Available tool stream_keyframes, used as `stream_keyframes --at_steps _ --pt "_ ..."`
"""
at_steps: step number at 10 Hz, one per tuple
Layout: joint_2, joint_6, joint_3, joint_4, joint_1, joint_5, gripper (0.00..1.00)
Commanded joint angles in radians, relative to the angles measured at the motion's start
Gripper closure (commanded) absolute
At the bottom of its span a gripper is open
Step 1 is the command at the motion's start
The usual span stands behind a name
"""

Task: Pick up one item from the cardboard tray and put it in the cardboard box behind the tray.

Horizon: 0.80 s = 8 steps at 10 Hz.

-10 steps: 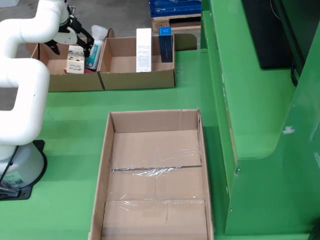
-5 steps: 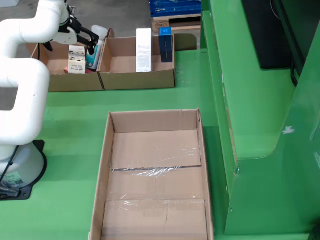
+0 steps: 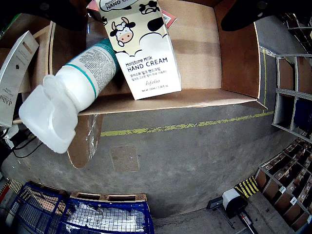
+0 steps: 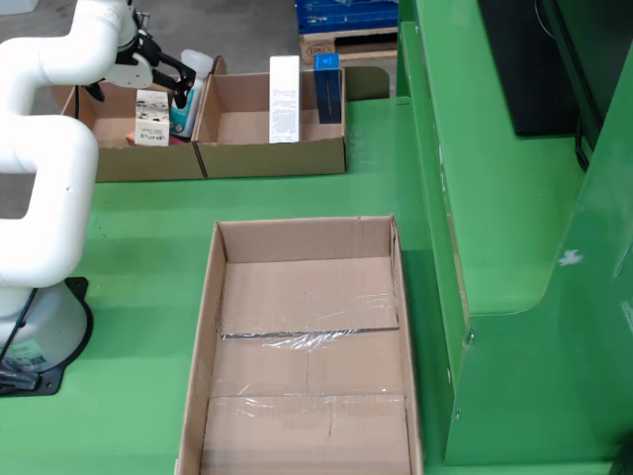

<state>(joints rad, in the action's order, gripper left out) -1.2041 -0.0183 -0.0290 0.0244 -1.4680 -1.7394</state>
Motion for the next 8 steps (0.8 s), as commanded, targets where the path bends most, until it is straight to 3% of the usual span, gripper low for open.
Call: stream_keyframes --at_steps 1,6,8 --pt "0.035 -0.002 0.029 -0.013 -0.005 -0.006 0.00" --pt "0.035 -0.002 0.029 -0.013 -0.005 -0.006 0.00" --pt "0.060 -0.009 0.029 -0.123 -0.022 0.115 0.00"
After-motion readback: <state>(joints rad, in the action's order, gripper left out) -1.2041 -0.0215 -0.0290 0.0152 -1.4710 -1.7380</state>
